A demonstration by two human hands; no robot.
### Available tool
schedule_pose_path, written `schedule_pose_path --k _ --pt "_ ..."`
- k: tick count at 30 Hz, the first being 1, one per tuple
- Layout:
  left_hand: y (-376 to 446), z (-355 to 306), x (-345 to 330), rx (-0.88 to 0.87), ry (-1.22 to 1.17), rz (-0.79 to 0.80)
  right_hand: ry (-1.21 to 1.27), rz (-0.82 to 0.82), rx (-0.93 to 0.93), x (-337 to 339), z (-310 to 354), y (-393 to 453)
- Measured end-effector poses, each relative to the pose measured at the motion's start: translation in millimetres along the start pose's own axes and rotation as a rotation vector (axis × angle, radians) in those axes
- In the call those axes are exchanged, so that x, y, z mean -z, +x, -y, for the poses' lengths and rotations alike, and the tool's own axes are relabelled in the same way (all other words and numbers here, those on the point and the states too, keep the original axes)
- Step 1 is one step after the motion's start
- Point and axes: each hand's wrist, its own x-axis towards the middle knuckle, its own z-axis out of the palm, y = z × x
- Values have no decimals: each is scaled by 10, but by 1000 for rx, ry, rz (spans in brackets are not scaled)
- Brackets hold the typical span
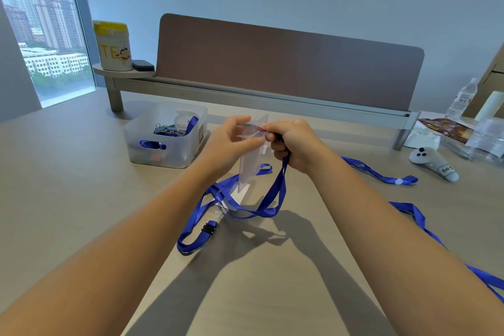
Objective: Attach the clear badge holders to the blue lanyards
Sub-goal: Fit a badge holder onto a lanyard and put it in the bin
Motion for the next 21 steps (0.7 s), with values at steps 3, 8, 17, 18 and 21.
schedule_pose_path --k 3,8,17,18,21 --pt "-14 60 -33 9 126 23 83 25 -65 40 26 10" --pt "35 135 22 -137 496 -206 -111 -1 -84 79 71 -10" --pt "45 135 135 -425 833 -429 -886 -89 101 11 205 103" --pt "39 117 146 -471 860 -470 -882 -57 60 29 218 97" --pt "22 36 171 -523 904 -484 -841 -51 30 76 196 79"
